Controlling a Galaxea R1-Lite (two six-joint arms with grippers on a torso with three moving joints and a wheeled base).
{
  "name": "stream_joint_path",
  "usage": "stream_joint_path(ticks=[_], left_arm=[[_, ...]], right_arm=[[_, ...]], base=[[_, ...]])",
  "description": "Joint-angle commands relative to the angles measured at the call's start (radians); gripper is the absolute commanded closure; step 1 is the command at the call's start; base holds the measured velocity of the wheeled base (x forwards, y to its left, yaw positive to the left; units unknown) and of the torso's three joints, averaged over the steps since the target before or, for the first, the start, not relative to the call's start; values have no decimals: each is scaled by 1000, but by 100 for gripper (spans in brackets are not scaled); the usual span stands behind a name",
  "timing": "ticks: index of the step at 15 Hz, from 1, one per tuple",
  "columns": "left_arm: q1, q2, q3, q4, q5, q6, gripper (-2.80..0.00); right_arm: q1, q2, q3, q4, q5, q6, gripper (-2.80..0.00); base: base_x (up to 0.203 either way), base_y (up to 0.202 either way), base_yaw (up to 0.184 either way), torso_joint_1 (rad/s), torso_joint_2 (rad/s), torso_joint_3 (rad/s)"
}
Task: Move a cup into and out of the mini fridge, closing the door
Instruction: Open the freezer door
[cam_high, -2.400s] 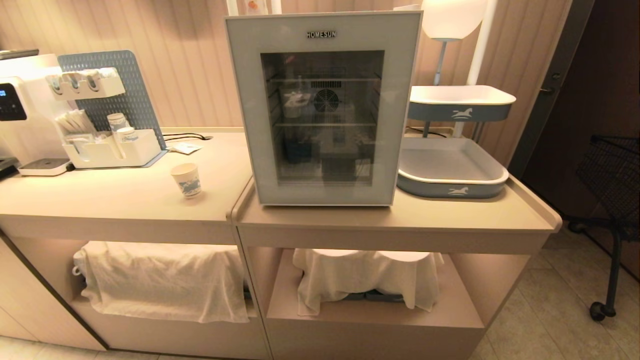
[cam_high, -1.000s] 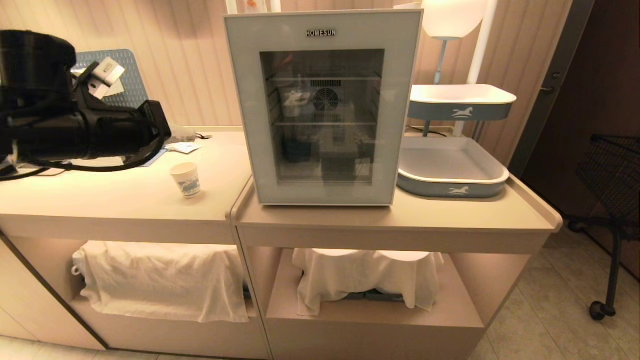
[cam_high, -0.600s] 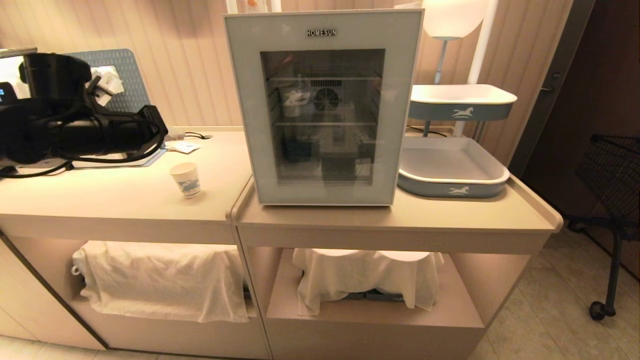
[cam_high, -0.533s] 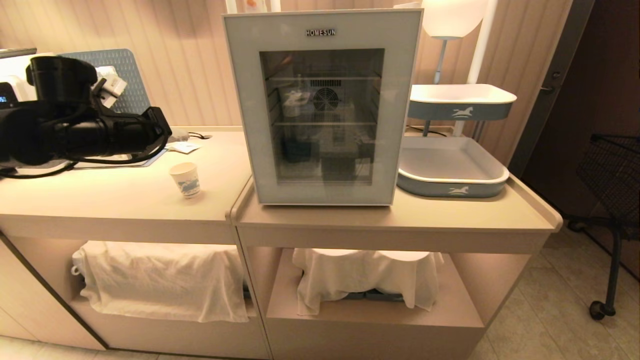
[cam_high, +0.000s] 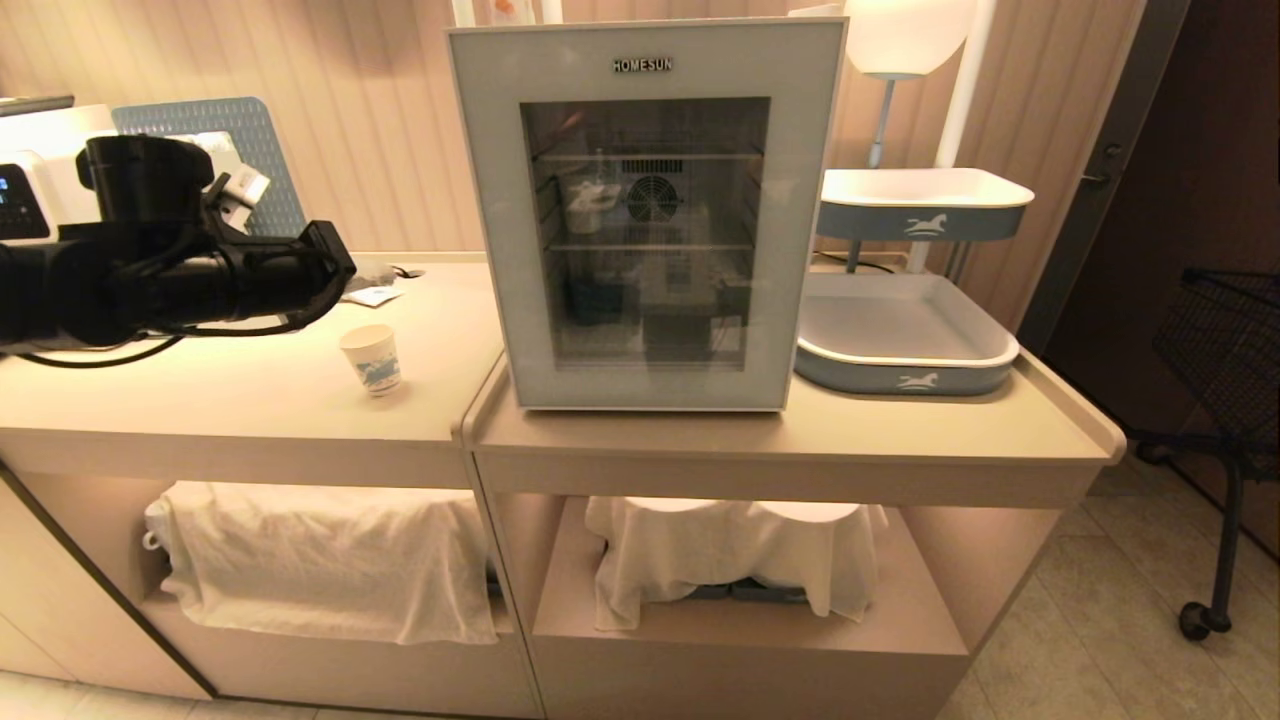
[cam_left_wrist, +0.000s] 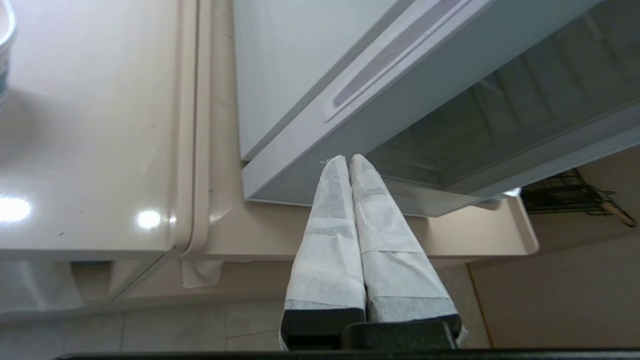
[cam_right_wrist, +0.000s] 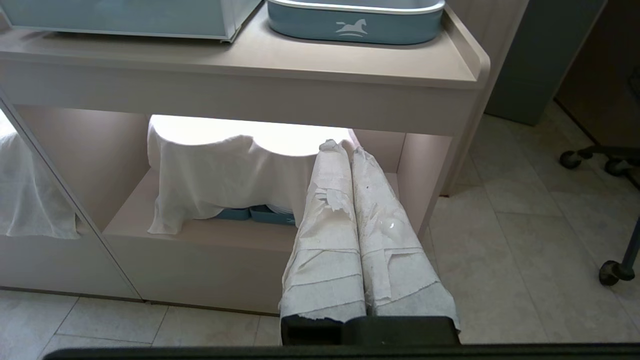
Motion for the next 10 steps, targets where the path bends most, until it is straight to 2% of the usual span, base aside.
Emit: stream_joint_path(ticks=[1, 6, 10], left_arm=[[3, -1, 1, -15, -33, -16, 0], [0, 3, 27, -106, -181, -39, 0], [4, 26, 15, -155, -209, -41, 0]], right_arm=[[-1, 1, 0, 0, 1, -1, 0], [0, 0, 0, 0, 1, -1, 0], [2, 0, 0, 0, 1, -1, 0]], base=[[0, 0, 0, 0, 0, 0], [0, 0, 0, 0, 0, 0], [0, 0, 0, 0, 0, 0]])
